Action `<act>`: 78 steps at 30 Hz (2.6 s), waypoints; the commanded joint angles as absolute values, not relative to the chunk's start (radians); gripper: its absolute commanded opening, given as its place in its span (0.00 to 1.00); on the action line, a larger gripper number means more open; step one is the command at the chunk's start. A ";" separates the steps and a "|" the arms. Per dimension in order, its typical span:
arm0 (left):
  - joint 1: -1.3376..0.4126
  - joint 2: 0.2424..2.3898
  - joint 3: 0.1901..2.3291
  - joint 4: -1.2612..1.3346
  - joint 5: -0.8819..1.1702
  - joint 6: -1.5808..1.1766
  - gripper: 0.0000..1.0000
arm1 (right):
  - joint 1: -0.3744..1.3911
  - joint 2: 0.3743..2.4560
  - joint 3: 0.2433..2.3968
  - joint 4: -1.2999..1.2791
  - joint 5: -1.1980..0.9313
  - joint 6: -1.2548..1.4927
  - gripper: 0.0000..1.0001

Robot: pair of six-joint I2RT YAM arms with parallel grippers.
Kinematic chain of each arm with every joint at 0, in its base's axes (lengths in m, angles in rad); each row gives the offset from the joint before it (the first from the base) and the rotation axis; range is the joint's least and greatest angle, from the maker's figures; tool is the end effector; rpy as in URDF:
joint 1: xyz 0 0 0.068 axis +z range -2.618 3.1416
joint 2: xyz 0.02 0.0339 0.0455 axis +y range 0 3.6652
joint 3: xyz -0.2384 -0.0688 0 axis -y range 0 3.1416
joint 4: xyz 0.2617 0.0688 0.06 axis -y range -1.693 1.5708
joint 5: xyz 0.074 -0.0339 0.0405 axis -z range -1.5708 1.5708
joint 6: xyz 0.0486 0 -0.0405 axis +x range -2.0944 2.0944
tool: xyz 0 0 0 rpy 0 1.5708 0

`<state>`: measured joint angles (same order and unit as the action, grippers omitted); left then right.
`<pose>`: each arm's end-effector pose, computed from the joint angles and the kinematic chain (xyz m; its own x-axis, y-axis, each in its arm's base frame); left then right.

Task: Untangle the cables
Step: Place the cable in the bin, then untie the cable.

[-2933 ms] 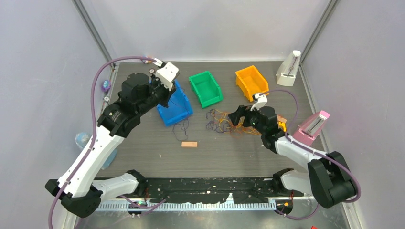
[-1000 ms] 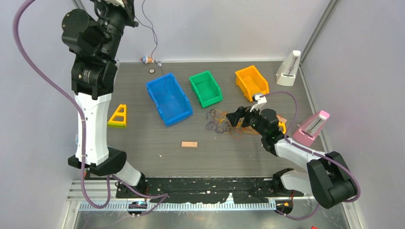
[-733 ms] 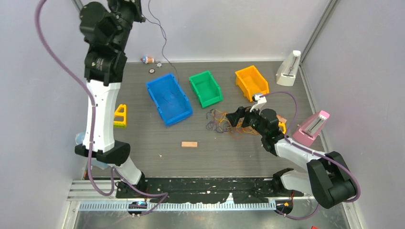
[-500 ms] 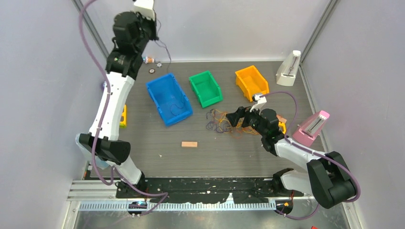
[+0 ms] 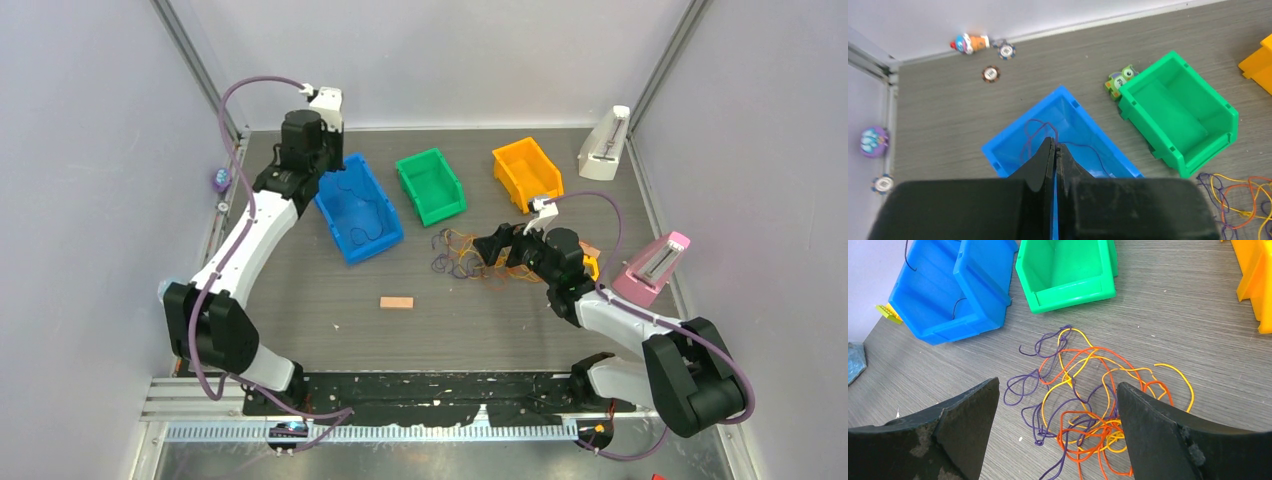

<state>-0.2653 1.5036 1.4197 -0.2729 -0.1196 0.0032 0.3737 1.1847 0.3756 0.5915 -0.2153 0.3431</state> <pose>0.3724 -0.0952 0.3465 -0.3366 0.0947 -0.9369 0.1535 0.9871 0.0447 0.2502 0.1093 0.1602 -0.3746 0.2061 -0.9040 -0.4511 0.8113 0.3719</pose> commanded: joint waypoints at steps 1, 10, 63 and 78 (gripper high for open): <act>-0.259 1.499 1.348 -0.194 -0.082 -0.102 0.00 | 0.379 1.160 0.371 0.647 -0.221 0.344 0.92; -0.256 1.593 1.269 -0.197 0.020 -0.161 0.00 | 0.379 1.166 0.380 0.617 -0.201 0.342 0.92; -0.624 1.156 0.470 0.659 0.208 -0.195 1.00 | 0.498 1.112 0.401 0.404 0.299 0.359 0.95; -0.676 1.133 0.488 0.608 0.179 -0.154 1.00 | 0.497 1.128 0.485 0.150 0.630 0.539 0.95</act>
<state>-0.6518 1.1782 0.4690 0.5938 0.2276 -0.1970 0.5011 1.1351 0.4370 0.2062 0.5304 0.4717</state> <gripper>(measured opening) 0.994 0.955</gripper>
